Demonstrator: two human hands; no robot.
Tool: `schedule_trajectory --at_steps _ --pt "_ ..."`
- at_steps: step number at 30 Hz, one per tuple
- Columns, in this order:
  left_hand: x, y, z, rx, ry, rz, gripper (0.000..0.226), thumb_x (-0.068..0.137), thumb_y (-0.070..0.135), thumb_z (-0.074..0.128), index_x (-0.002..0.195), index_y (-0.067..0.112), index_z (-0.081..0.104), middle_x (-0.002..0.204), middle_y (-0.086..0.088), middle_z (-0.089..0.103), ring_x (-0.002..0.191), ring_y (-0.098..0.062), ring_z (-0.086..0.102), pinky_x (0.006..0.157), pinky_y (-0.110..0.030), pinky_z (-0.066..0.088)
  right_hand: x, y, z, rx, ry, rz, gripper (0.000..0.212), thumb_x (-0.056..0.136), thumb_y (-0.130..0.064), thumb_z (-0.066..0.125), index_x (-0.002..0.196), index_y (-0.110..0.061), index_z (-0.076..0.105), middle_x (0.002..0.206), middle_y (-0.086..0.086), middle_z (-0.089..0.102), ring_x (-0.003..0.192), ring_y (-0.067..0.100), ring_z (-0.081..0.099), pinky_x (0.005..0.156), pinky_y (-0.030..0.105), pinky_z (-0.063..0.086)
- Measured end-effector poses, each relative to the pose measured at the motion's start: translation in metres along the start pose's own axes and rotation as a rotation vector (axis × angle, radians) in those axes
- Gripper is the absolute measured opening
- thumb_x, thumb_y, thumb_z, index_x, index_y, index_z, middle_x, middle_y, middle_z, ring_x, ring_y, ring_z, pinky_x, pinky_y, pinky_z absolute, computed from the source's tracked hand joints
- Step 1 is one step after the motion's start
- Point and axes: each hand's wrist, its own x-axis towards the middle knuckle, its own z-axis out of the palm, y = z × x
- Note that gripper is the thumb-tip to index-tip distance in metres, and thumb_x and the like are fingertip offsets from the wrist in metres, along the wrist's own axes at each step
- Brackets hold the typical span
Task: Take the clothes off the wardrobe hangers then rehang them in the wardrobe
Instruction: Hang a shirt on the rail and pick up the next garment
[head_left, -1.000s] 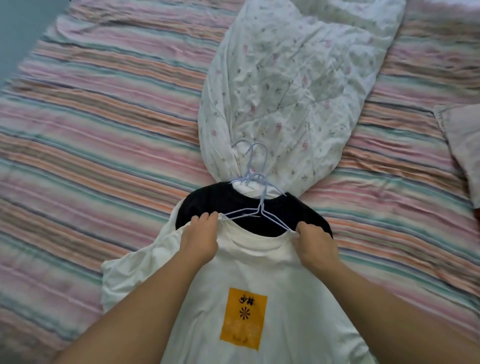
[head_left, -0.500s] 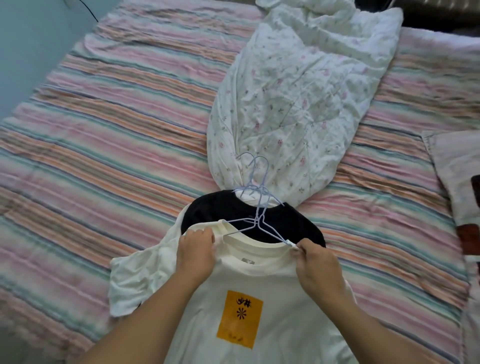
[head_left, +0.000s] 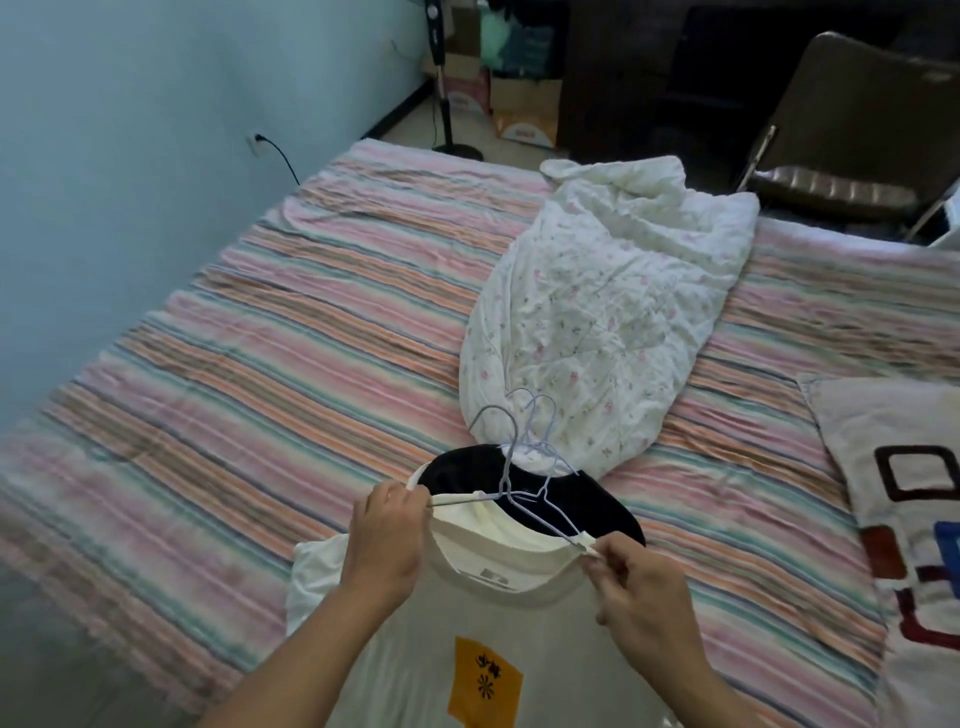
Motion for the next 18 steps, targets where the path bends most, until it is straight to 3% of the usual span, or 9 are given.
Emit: schedule_trajectory --at_steps 4,6,8,12,18 --pt "-0.03 -0.017 -0.062 -0.093 -0.066 -0.008 0.014 0.095 0.026 0.042 0.082 0.03 0.038 0.08 0.007 0.053 0.08 -0.023 0.056 0.066 -0.036 0.04 -0.03 -0.043 -0.01 0.013 0.023 -0.027 0.02 0.088 -0.015 0.072 0.073 -0.026 0.064 0.058 -0.007 0.059 0.056 0.01 0.059 0.06 0.034 0.048" --pt "-0.052 -0.025 -0.092 -0.189 -0.043 -0.014 0.021 0.098 0.031 0.041 0.077 0.03 0.038 0.073 0.01 0.048 0.071 -0.018 0.052 0.059 -0.034 0.037 -0.044 -0.068 -0.015 0.015 0.031 -0.056 0.015 0.088 -0.023 0.073 0.075 -0.03 0.068 0.064 -0.015 0.061 0.065 0.006 0.058 0.057 0.021 0.041" --pt "-0.077 -0.035 -0.12 -0.257 -0.023 -0.042 0.027 0.101 0.028 0.045 0.074 0.03 0.042 0.071 0.01 0.052 0.07 -0.014 0.051 0.062 -0.035 0.043 -0.059 -0.095 -0.02 0.003 0.003 -0.092 0.01 0.088 -0.03 0.072 0.078 -0.032 0.071 0.064 -0.017 0.061 0.068 0.002 0.057 0.055 0.019 0.038" --pt "-0.138 -0.056 -0.172 -0.386 0.116 -0.07 0.027 0.099 0.023 0.055 0.076 0.034 0.051 0.07 0.011 0.057 0.068 -0.006 0.054 0.066 -0.037 0.048 -0.089 -0.151 -0.034 -0.031 -0.077 -0.202 0.013 0.089 -0.027 0.072 0.076 -0.026 0.075 0.066 -0.008 0.065 0.066 0.005 0.058 0.059 0.019 0.04" --pt "-0.238 -0.073 -0.251 -0.419 0.455 -0.111 0.022 0.091 0.017 0.067 0.075 0.028 0.059 0.064 0.014 0.057 0.064 0.002 0.055 0.054 -0.013 0.04 -0.142 -0.246 -0.051 -0.132 -0.225 -0.461 0.019 0.094 -0.018 0.066 0.082 -0.031 0.072 0.075 -0.019 0.068 0.064 -0.003 0.058 0.059 0.015 0.042"
